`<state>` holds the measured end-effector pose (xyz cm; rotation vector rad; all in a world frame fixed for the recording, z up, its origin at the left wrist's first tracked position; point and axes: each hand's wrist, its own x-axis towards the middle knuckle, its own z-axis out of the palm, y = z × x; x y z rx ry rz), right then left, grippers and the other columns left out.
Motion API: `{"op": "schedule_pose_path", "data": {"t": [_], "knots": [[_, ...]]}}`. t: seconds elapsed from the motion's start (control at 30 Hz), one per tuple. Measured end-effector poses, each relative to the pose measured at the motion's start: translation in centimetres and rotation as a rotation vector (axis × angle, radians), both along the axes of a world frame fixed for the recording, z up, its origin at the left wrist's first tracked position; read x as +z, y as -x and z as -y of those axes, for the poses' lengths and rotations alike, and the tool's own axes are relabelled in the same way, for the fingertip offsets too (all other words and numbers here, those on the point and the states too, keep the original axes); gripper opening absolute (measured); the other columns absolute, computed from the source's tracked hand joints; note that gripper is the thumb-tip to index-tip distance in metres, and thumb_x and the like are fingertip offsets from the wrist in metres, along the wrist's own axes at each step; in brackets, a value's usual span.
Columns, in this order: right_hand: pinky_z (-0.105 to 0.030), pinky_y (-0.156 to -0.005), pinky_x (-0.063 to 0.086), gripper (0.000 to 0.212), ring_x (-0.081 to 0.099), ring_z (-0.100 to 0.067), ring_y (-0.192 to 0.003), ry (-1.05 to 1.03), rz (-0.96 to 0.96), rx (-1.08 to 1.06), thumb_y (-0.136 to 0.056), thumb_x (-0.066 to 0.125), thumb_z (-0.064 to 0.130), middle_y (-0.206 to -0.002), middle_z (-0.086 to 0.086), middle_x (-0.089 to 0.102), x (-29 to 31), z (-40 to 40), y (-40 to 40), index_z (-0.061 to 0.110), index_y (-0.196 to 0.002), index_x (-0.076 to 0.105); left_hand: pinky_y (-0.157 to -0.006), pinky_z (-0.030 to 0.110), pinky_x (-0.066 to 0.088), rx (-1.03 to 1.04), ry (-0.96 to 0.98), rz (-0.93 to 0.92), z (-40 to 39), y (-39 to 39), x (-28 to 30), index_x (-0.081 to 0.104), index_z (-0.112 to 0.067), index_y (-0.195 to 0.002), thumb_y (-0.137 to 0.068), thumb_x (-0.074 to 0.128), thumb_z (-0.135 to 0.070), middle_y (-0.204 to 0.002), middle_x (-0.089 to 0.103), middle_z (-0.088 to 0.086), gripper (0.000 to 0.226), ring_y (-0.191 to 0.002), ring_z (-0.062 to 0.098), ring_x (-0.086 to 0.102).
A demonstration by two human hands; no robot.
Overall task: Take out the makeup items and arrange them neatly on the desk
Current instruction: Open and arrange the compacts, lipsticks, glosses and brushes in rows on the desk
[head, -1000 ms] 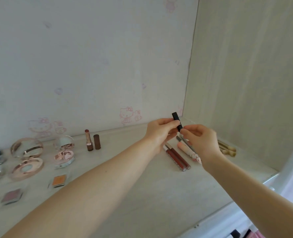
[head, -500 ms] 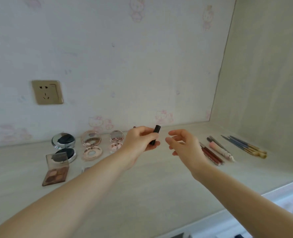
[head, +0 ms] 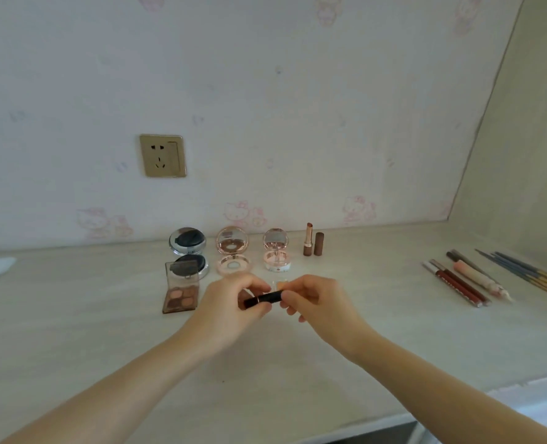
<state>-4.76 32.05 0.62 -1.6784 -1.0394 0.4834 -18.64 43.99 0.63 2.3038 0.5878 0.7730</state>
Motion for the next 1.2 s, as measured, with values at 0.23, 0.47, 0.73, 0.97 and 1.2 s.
{"op": "schedule_pose_path", "data": {"t": [0.23,0.47,0.73,0.97,1.2], "knots": [[-0.01,-0.066,0.045,0.015,0.062,0.0,-0.077,-0.018,0.088,-0.015,-0.087,0.066,0.015,-0.081,0.008,0.072,-2.3,-0.5,1.2,0.029,-0.092,0.067,-0.072,0.016,0.046,-0.01,-0.126,0.074,-0.4,1.5,-2.4,0.07,-0.023,-0.089,-0.076,0.078,-0.013,-0.081,0.066,-0.013,0.019,-0.079,0.002,0.06],[-0.007,-0.074,0.036,0.02,0.052,0.001,-0.085,-0.123,0.619,0.001,-0.085,0.07,0.021,-0.087,0.028,0.061,-3.1,-0.1,1.6,0.024,-0.105,0.073,-0.075,0.016,0.038,-0.055,-0.383,0.001,0.0,2.4,-2.5,0.065,-0.018,-0.097,-0.084,0.071,-0.016,-0.09,0.057,-0.01,0.015,-0.086,0.004,0.052],[-0.037,-0.073,0.052,0.018,0.06,-0.024,-0.086,-0.15,0.899,0.019,-0.081,0.074,0.012,-0.086,0.003,0.07,-2.9,0.4,2.6,0.013,-0.099,0.073,-0.082,0.029,0.04,-0.071,-0.449,-0.158,0.3,3.2,-2.4,0.055,-0.019,-0.11,-0.098,0.048,-0.024,-0.102,0.055,-0.004,0.015,-0.098,0.014,0.049],[-0.042,-0.067,0.053,0.013,0.061,-0.027,-0.079,-0.195,0.971,0.011,-0.083,0.071,0.014,-0.081,0.001,0.071,-2.8,0.6,2.9,0.01,-0.095,0.074,-0.069,0.033,0.039,-0.079,-0.666,-0.242,0.8,3.3,-2.3,0.054,-0.013,-0.092,-0.099,0.028,-0.038,-0.083,0.058,0.002,0.036,-0.086,0.02,0.046],[-0.037,-0.069,0.053,0.016,0.059,-0.024,-0.078,-0.241,1.008,0.035,-0.089,0.061,0.018,-0.083,0.003,0.071,-2.5,0.7,3.3,0.008,-0.094,0.073,-0.063,0.028,0.025,-0.029,-0.649,-0.316,0.6,3.2,-2.7,0.043,-0.018,-0.087,-0.099,0.027,-0.05,-0.075,0.047,0.001,0.037,-0.08,0.021,0.046]]}}
